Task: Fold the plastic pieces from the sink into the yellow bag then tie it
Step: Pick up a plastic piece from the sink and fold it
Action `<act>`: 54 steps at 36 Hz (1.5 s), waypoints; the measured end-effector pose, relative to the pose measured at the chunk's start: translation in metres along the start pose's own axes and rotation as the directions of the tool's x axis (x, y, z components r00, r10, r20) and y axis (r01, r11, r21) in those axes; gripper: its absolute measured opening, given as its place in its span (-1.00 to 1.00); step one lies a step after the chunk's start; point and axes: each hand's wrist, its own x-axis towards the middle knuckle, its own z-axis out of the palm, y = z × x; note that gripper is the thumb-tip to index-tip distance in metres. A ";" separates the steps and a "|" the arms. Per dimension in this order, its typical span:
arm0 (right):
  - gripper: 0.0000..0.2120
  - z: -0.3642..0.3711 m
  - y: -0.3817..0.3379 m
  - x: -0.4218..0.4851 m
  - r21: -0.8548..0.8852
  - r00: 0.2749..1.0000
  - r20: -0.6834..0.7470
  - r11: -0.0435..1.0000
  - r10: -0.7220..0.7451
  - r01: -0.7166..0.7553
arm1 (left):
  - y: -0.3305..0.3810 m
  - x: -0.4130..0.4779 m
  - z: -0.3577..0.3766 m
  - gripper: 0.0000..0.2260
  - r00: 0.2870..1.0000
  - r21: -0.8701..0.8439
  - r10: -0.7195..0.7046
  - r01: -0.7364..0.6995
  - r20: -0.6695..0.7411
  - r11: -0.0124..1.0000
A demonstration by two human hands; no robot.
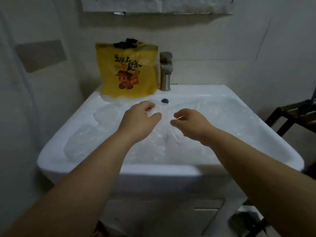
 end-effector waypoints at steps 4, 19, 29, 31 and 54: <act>-0.54 0.019 0.010 -0.015 0.059 1.000 0.024 0.998 0.003 -0.004 | -0.012 -0.013 0.000 -0.33 0.999 0.155 -0.023 0.029 -0.040 0.988; -0.55 0.017 -0.016 0.036 0.183 0.992 0.100 0.981 -0.079 0.059 | -0.011 0.050 0.002 -0.89 0.968 -0.672 -0.246 0.145 -0.057 0.726; -0.77 0.026 -0.004 0.041 0.414 0.992 0.020 0.905 -0.121 0.102 | -0.026 0.053 0.004 -0.89 0.972 -0.855 -0.194 0.212 0.133 0.473; -0.79 0.030 -0.002 0.035 0.407 0.987 -0.026 0.900 -0.159 0.156 | -0.025 0.044 0.007 -0.75 0.971 -0.817 -0.199 0.221 0.134 0.532; -0.66 0.035 0.003 0.004 -0.184 0.676 -0.468 0.812 -0.568 0.555 | -0.028 -0.007 0.017 -0.25 0.844 0.082 0.439 -0.436 -0.307 0.896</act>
